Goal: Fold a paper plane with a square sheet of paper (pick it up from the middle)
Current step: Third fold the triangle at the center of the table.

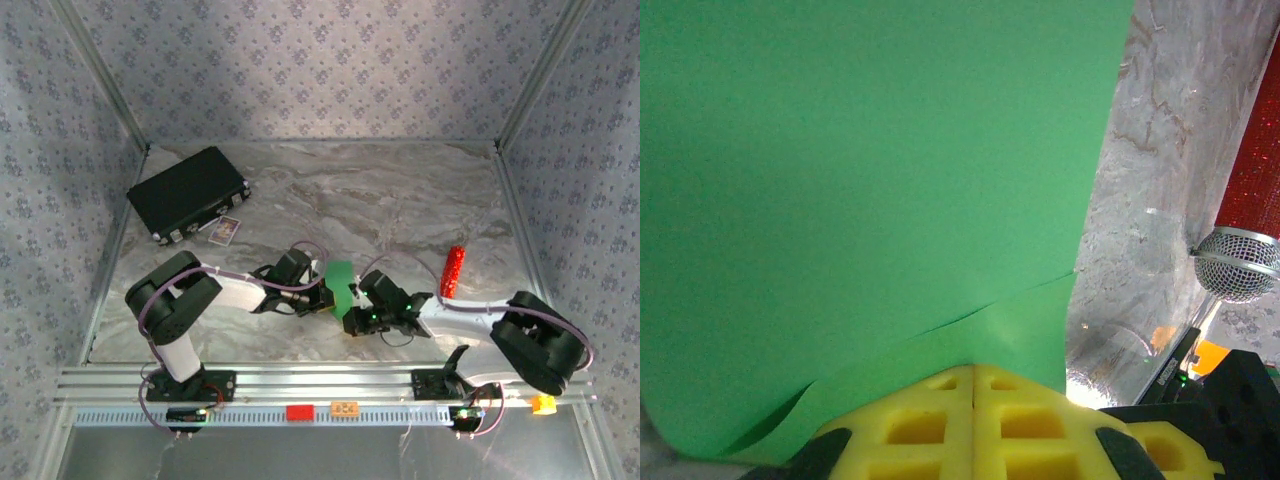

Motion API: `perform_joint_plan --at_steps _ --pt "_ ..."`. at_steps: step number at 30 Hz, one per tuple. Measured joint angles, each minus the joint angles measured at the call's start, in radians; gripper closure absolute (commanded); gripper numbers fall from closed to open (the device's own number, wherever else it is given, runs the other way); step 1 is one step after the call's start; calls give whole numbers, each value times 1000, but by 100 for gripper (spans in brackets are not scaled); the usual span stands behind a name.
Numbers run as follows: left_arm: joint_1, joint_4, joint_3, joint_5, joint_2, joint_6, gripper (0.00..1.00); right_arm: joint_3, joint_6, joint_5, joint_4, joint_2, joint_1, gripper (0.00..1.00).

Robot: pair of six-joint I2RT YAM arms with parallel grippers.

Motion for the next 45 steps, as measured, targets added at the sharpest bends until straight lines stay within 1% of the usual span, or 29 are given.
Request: perform_joint_plan --at_steps 5,17,23,26,29,32,39,45 --pt "1 -1 0 1 0 0 100 -43 23 0 6 -51 -4 91" --pt "2 -2 0 3 0 0 100 -56 48 0 -45 -98 -3 92" --pt "3 -1 0 3 0 0 100 -48 51 0 -154 -149 -3 92" --pt "6 -1 0 3 0 0 100 -18 42 4 -230 -188 -4 92" --pt "8 -1 0 3 0 3 100 27 34 3 -252 -206 -13 92" --pt "8 -1 0 3 0 3 100 71 32 -1 -236 -169 -28 93" --pt "8 -1 0 3 0 3 100 160 37 -16 -133 31 -38 93" --pt "8 -1 0 3 0 3 100 190 45 -19 -80 133 -51 92"
